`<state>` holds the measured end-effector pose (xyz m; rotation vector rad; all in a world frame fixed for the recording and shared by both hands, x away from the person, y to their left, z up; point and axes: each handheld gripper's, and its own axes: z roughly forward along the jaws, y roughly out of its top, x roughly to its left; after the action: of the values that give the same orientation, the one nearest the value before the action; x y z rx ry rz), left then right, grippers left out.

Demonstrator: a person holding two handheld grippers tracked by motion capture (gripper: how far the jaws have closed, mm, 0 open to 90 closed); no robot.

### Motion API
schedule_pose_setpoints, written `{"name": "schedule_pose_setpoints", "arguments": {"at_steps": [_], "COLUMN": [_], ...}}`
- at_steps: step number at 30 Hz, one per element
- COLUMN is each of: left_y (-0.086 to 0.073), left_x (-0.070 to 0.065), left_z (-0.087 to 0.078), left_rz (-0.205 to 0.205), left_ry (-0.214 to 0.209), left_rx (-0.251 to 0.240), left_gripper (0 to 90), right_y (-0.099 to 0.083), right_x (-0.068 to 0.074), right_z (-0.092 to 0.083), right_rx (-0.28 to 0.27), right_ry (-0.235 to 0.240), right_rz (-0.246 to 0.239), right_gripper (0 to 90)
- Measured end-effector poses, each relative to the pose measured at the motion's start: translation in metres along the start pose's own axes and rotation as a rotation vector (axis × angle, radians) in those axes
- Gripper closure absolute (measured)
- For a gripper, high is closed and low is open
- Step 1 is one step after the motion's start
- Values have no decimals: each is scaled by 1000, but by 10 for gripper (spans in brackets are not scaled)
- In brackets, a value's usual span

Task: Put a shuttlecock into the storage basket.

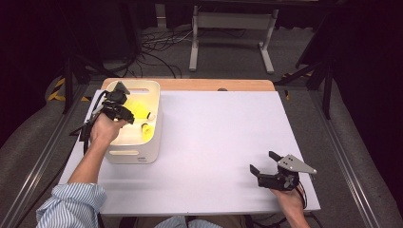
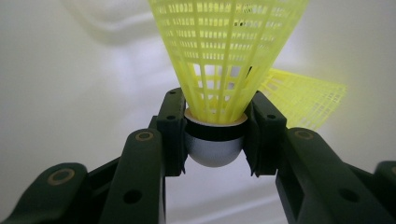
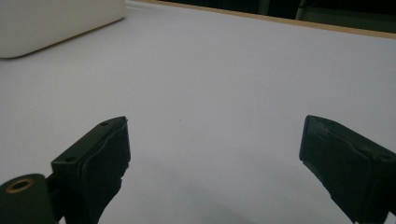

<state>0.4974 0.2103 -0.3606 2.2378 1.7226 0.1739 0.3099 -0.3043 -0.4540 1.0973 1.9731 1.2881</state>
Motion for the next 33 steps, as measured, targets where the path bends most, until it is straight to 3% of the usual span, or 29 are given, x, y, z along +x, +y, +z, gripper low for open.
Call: {"name": "schedule_pose_setpoints", "arguments": {"at_steps": [11, 18, 25, 33], "left_y": [2, 2, 2, 1], "left_x": [0, -1, -4, -7], "left_z": [1, 2, 1, -10], "left_rz": [-6, 10, 12, 16], "left_ry": [4, 16, 26, 28], "left_rx": [-2, 5, -8, -50], "left_gripper": [641, 632, 453, 394], "right_y": [0, 0, 0, 0], "right_x": [0, 1, 1, 1], "right_z": [-1, 0, 0, 0], "right_rx": [-3, 2, 0, 0], "right_ry": [-3, 1, 2, 1], "right_rz": [-4, 1, 0, 0], "right_gripper": [90, 89, 89, 88]}}
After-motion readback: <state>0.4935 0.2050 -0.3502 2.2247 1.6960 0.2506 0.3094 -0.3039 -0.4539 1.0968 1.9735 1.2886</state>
